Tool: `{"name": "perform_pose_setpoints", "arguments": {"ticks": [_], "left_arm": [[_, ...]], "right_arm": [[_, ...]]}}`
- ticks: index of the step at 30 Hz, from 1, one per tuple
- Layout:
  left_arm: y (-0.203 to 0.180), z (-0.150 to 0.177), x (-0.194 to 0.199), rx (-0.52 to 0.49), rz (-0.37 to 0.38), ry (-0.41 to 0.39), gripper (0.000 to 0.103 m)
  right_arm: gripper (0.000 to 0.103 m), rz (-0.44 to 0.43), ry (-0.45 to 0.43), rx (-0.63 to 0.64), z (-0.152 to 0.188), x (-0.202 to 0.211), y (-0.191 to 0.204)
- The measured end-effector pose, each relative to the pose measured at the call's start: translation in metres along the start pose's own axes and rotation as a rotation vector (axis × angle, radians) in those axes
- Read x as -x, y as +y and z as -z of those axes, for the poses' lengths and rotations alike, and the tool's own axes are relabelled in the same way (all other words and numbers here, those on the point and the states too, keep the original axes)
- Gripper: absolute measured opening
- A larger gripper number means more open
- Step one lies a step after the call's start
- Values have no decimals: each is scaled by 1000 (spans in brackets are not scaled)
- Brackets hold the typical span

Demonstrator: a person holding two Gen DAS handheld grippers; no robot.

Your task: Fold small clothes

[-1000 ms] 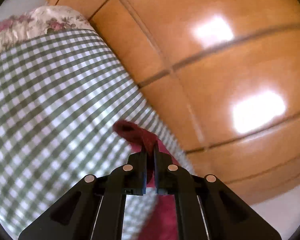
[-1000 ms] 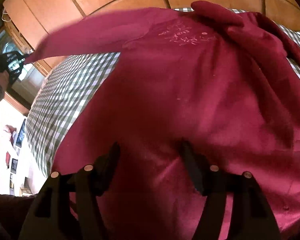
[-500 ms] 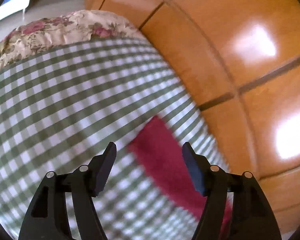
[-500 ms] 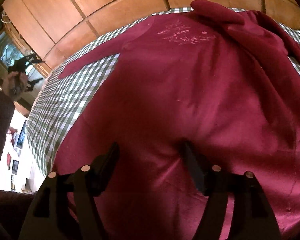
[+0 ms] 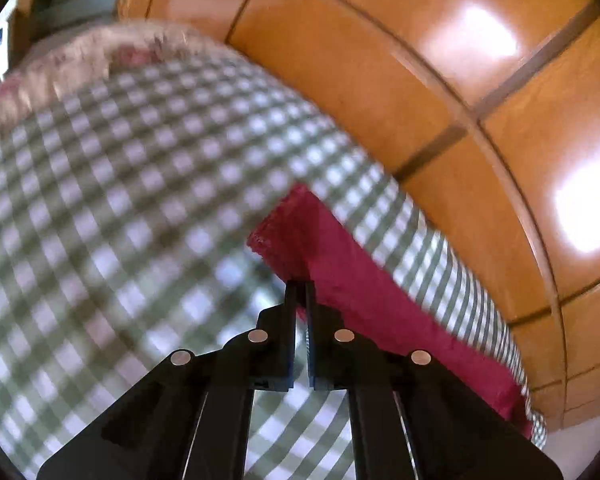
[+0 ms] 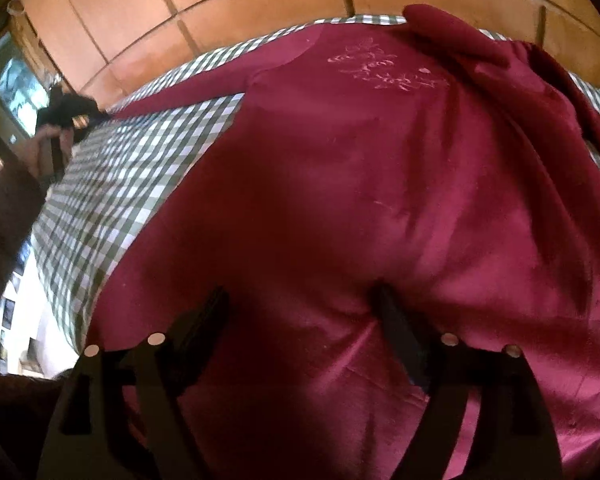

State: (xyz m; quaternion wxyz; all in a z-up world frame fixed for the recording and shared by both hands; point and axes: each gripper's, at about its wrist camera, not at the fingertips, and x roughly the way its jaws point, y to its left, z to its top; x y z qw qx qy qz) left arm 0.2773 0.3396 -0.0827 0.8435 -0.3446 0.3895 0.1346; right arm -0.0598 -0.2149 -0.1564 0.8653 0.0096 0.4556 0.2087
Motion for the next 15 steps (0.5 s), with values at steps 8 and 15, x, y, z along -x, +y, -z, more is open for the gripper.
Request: {"name": "perform_pose_setpoints", "arguments": {"ticks": [8,15], "left_arm": [[-16,33,20,-83,-6,56,54],[-40,171,71,-366,294,217,54]], "right_arm": [[79,-25,-16,2,0,4,-3],[73,61,-106,-117,8,70,-63]]}}
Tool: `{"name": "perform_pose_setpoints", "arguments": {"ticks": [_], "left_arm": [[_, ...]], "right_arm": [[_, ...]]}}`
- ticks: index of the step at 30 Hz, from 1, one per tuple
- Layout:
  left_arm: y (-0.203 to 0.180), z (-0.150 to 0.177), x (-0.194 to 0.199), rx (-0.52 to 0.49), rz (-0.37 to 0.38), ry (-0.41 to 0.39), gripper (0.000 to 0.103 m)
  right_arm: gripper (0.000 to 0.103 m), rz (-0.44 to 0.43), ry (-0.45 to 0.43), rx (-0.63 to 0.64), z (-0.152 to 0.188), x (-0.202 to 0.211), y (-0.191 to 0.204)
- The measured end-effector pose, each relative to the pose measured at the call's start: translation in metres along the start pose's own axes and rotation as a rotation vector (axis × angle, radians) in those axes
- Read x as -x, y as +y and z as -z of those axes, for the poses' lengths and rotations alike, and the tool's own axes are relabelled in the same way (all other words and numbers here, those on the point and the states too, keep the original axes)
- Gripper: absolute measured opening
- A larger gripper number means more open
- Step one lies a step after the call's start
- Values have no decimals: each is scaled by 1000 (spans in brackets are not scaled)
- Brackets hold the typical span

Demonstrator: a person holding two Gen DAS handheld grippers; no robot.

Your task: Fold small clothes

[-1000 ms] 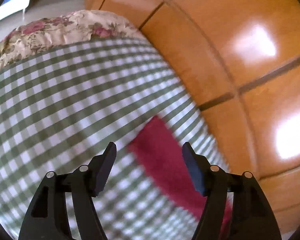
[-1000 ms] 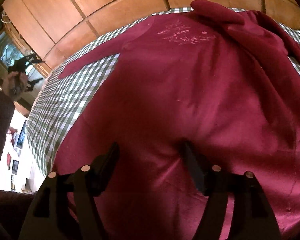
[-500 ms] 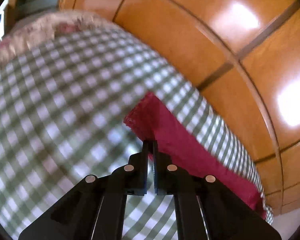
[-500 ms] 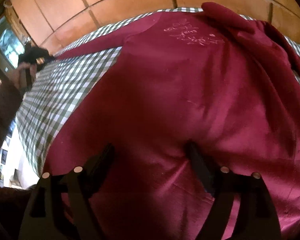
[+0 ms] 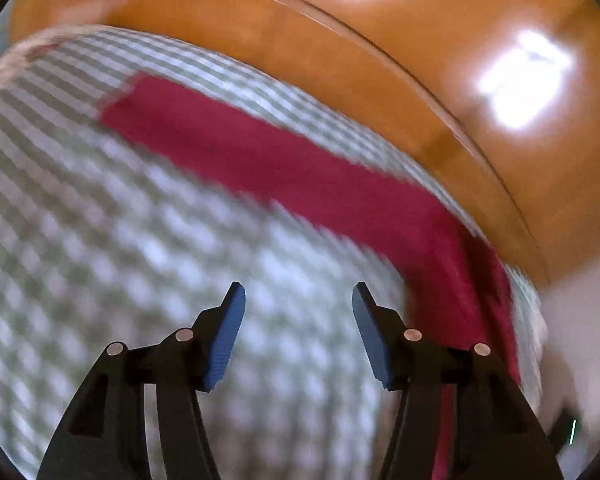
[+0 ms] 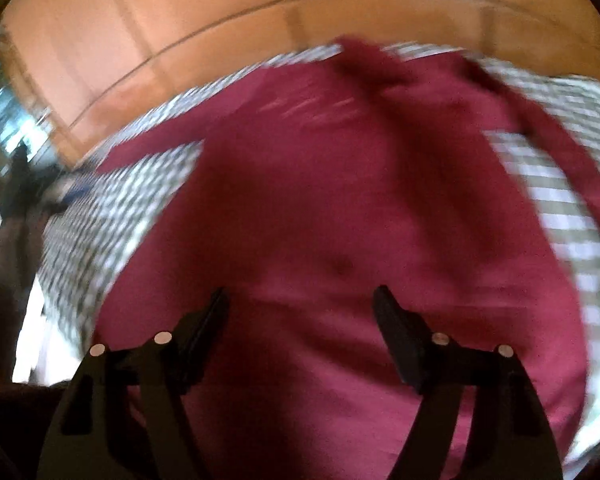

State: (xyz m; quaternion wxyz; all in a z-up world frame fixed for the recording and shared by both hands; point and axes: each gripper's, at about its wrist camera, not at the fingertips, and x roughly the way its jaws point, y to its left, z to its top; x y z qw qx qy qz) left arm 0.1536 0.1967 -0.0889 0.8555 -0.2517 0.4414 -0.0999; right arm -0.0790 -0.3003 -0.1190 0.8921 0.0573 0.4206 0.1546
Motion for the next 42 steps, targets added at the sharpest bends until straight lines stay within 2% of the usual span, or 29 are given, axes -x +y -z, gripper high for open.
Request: {"name": "perform_pose_setpoints", "arguments": {"ticks": [2,5,8,11,12,13,14,15,16,22,25,26,27,28,29,30,31,34,35,36,37,39,41,42], "left_arm": [[-21,39,2,-74,61,57,54],[-40,89,3,-120,128,136,54],[-51,122,1,-139,166,194,54],[-54,137,-10,-137,170,242,53],[-54,139,-14,-145,163,250,44],[-59,144,-13,-154,162,258,27],[-59,144,-16,-159,153,263,16],[-58,143,-17,-160,135,258,3],[-59,142,-13,-157,144,250,3],[-63,143,9,-208,87,186,2],[-57,154,6,-219,-10,205,2],[-57,156,4,-217,-9,221,2],[-59,155,6,-216,-17,210,6],[-62,151,9,-219,-27,193,19],[-64,147,11,-221,-32,178,27],[-68,142,14,-226,-34,153,40],[-73,136,19,-237,-34,113,44],[-89,120,20,-279,-50,48,44],[-94,116,18,-294,-54,34,46],[-100,112,14,-311,-59,26,54],[-104,108,9,-316,-60,25,56],[-112,105,0,-329,-45,34,56],[-122,104,-12,-356,-46,44,56],[-128,104,-21,-374,-48,56,56]], "right_arm": [[73,62,-38,-76,5,27,-36],[74,176,-74,-181,22,62,-88],[72,230,-78,-298,45,80,-131],[60,214,-50,-387,65,77,-155],[52,189,-36,-407,70,73,-157],[45,164,-20,-409,75,67,-156],[41,157,-13,-391,77,63,-150],[26,154,-12,-373,77,61,-144],[10,142,-8,-356,75,59,-137],[9,155,-62,-269,57,75,-122],[9,216,-4,-237,67,72,-129],[10,205,23,-247,71,68,-135],[15,200,37,-253,73,65,-138],[30,198,26,-264,73,66,-143],[37,200,5,-283,71,70,-147],[43,201,-30,-305,67,77,-152],[43,211,-72,-328,60,83,-159],[46,259,-149,-395,33,86,-181],[47,306,-163,-438,24,84,-191],[48,371,-168,-444,14,81,-197],[50,460,-181,-372,0,76,-192],[61,512,-186,-198,-19,63,-177],[59,555,-153,-91,-30,46,-170],[55,579,-126,-52,-34,35,-169]]}}
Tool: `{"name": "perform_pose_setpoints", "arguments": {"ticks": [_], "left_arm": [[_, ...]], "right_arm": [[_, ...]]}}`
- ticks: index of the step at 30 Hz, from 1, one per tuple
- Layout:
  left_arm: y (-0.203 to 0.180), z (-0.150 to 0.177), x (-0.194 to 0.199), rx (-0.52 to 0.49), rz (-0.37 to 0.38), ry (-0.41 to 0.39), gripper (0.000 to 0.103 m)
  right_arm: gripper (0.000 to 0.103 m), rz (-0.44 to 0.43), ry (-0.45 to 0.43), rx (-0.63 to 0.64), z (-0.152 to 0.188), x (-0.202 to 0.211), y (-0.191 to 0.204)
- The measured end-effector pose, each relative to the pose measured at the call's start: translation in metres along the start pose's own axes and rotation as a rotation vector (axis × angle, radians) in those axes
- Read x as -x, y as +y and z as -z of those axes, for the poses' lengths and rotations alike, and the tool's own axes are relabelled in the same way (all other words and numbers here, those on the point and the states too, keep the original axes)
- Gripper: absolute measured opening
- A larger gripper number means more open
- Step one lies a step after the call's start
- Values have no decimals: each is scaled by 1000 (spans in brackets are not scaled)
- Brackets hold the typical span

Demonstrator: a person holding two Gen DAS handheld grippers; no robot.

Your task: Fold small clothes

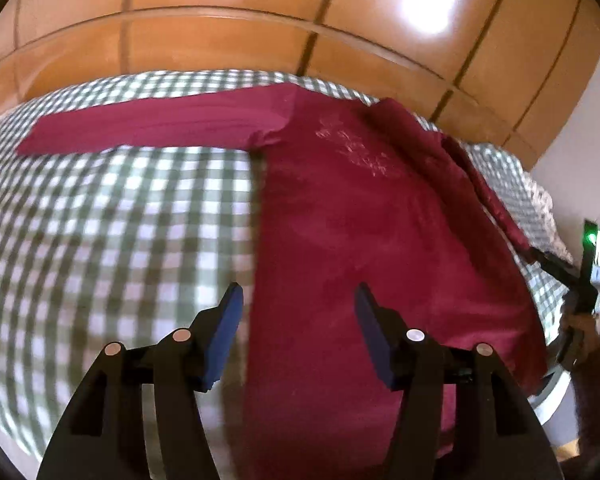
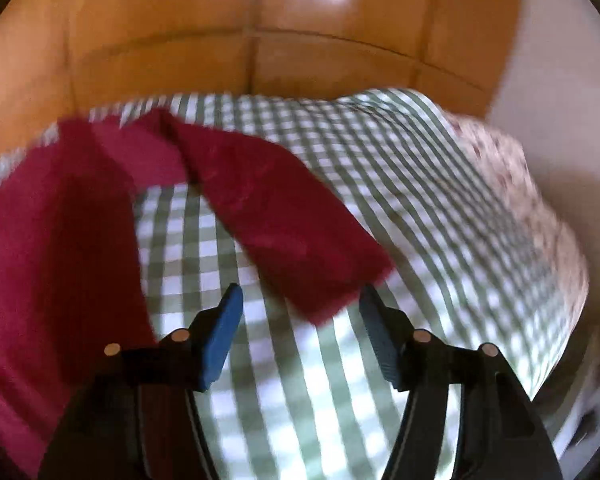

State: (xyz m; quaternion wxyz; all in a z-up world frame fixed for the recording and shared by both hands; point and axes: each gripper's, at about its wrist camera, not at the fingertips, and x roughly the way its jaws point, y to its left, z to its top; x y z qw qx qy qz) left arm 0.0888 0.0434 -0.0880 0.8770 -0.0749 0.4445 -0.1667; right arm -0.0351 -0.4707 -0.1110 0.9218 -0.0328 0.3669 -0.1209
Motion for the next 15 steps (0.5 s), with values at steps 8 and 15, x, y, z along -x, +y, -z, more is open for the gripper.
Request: {"name": "perform_pose_setpoints", "arguments": {"ticks": [8,15], "left_arm": [[-25,-10,-47,-93,-30,65,56],[-23,-10,-70,-79,-51,88,56]], "right_arm": [[4,30,85,107,-13,-24,-12],[4,136,-81,11,-90,17,-80]]}}
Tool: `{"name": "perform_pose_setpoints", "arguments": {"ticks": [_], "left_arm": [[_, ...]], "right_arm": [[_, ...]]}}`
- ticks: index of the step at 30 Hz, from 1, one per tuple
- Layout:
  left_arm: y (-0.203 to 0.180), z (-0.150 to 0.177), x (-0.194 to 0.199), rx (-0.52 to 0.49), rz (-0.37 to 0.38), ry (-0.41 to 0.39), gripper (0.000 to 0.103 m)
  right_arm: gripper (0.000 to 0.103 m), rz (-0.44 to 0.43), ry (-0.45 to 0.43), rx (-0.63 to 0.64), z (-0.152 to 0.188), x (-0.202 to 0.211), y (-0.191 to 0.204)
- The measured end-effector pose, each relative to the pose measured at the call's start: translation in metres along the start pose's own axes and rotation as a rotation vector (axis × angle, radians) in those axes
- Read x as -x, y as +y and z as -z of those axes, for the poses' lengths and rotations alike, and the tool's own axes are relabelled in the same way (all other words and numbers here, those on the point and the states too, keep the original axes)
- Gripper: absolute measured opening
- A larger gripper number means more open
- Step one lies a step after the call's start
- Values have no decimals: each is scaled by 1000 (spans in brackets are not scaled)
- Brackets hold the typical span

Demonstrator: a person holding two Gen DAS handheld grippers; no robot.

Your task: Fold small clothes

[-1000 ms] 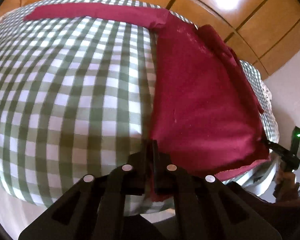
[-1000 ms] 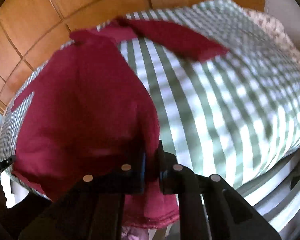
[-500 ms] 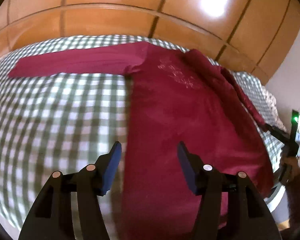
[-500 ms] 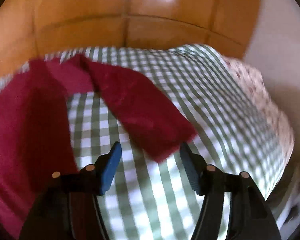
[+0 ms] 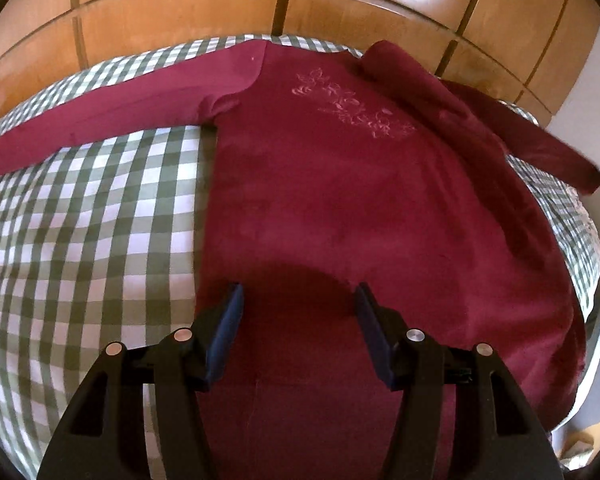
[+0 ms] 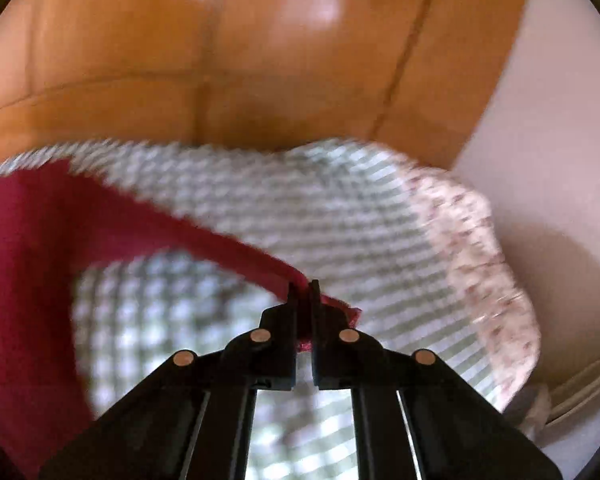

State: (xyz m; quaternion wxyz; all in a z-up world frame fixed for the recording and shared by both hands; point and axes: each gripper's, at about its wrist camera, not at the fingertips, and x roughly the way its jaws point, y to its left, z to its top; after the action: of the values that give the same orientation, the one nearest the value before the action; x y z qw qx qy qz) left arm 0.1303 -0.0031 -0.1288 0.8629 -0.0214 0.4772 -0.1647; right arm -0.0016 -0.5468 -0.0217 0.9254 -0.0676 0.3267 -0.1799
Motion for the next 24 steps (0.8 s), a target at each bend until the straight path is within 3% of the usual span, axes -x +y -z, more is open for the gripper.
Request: {"name": "perform_pose_setpoints", "arguments": {"ticks": [7,14,15,17,18,21,24], "left_arm": [[0,1,-2,17,-3,-2,57],[-3,1,-3,9,-23,8,57],[-3,1,-2,5,-26,15,57],[-3,2,3,5,-23,23,57],[-2,3,7,9,-20,20,57],[7,10,25,30,-41,4,57],[28,21,44,91,-55,0,57]], "right_arm": [[4,285,73,-72,-48,-79,-84],[5,429,201,-215,-33,-143,-130],[9,435,213,-221,-29,-147,-131],[42,437,225,-232,-16,-144,-127],[63,417,215,-244,-11,-140,-125],[64,239,180,-292,3,-114,-112],[64,-123,214,-345,26,-81,-84]]}}
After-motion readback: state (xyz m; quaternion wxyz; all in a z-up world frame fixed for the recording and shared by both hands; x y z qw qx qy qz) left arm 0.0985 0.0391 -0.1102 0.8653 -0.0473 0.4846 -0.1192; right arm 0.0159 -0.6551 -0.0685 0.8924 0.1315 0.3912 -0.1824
